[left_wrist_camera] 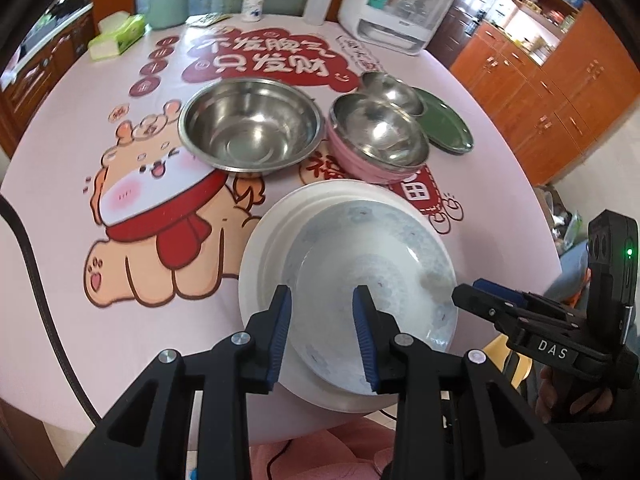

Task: Organize plates and bowls

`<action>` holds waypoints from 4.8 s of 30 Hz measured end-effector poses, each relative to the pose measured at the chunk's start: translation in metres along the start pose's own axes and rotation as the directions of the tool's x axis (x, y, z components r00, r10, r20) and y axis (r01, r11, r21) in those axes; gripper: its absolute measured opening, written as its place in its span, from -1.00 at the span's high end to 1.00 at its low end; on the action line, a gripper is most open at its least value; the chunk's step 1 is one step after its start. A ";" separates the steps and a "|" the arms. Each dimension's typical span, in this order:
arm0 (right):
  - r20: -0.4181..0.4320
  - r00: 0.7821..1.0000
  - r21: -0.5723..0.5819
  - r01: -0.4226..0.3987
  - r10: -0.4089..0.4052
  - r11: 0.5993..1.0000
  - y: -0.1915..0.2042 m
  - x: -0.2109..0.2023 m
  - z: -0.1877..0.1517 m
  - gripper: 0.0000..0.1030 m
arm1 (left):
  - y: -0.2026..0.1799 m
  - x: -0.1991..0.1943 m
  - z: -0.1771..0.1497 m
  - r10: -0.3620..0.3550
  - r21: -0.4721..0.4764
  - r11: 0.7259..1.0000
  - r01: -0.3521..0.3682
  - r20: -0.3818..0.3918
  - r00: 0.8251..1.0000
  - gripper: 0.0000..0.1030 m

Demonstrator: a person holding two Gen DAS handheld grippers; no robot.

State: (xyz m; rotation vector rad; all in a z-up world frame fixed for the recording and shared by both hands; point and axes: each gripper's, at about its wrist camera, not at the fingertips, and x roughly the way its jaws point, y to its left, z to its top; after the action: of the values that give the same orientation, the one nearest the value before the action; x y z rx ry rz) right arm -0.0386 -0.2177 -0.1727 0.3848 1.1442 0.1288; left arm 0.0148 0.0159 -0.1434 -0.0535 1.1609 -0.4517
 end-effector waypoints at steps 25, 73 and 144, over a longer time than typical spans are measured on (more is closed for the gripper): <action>0.327 0.926 0.071 0.176 -0.190 0.982 0.033 -0.048 -0.037 0.03 | -0.019 -0.020 0.008 -0.085 0.263 0.961 0.086 -0.015 0.996 0.41; 0.205 0.978 -0.103 -0.027 0.048 0.994 -0.242 -0.067 0.129 -0.02 | -0.223 0.100 0.123 0.119 -0.091 0.990 -0.109 0.105 0.987 -0.15; -0.002 0.958 -0.118 -0.284 0.286 0.952 -0.280 0.086 0.268 0.67 | -0.202 0.260 0.193 0.283 -0.305 0.923 -0.233 0.131 0.950 0.35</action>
State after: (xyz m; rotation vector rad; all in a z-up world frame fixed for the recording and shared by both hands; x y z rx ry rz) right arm 0.2124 -0.5142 -0.2524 0.4438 1.0554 0.4442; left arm 0.2060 -0.3011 -0.2370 -0.1854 1.0361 -0.0389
